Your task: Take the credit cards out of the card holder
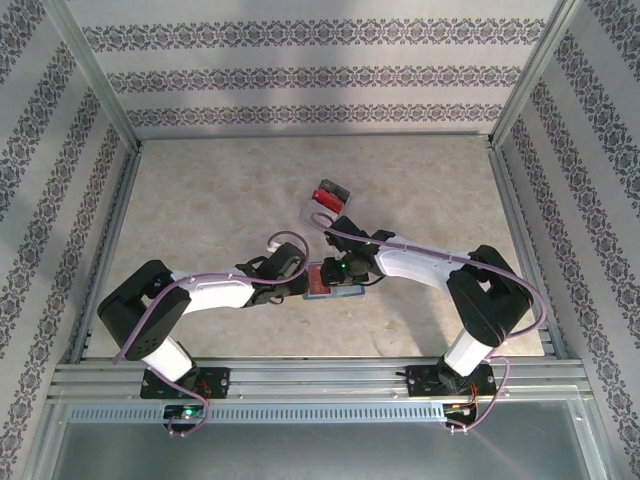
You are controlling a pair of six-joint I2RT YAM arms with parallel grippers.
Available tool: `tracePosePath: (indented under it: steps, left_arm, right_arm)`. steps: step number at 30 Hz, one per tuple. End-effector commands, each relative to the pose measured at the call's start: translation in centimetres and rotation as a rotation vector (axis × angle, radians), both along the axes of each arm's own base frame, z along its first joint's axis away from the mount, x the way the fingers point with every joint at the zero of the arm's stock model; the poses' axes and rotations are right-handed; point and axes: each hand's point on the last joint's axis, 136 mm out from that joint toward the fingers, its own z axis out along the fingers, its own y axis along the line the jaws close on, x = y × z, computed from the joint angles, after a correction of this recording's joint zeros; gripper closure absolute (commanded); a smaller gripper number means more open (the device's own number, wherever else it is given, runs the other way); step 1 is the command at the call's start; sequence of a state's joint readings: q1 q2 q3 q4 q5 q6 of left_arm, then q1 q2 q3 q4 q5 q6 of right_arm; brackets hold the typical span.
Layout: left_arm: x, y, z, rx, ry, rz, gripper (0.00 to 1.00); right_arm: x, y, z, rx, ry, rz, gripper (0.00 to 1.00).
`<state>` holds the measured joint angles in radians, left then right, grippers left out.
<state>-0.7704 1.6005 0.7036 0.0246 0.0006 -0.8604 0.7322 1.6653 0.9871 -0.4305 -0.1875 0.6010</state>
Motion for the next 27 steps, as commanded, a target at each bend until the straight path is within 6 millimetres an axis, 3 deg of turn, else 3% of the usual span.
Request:
tracePosePath:
  steps: [1, 9, 13, 27]
  left_arm:
    - [0.7, -0.6, 0.5, -0.022, -0.013, -0.003, 0.76]
    - [1.0, -0.6, 1.2, -0.022, -0.035, -0.006, 0.83]
    - [1.2, -0.9, 1.2, -0.025, -0.036, -0.013, 0.87]
    - [1.3, -1.3, 1.2, -0.043, -0.037, -0.017, 0.88]
  right_arm:
    - [1.1, 1.0, 0.4, 0.057, -0.001, -0.014, 0.65]
    - [1.4, -0.1, -0.3, 0.043, 0.006, -0.036, 0.66]
    - [1.5, 0.3, -0.1, 0.091, 0.013, -0.04, 0.68]
    - [1.6, 0.3, -1.3, 0.1, 0.038, -0.048, 0.69]
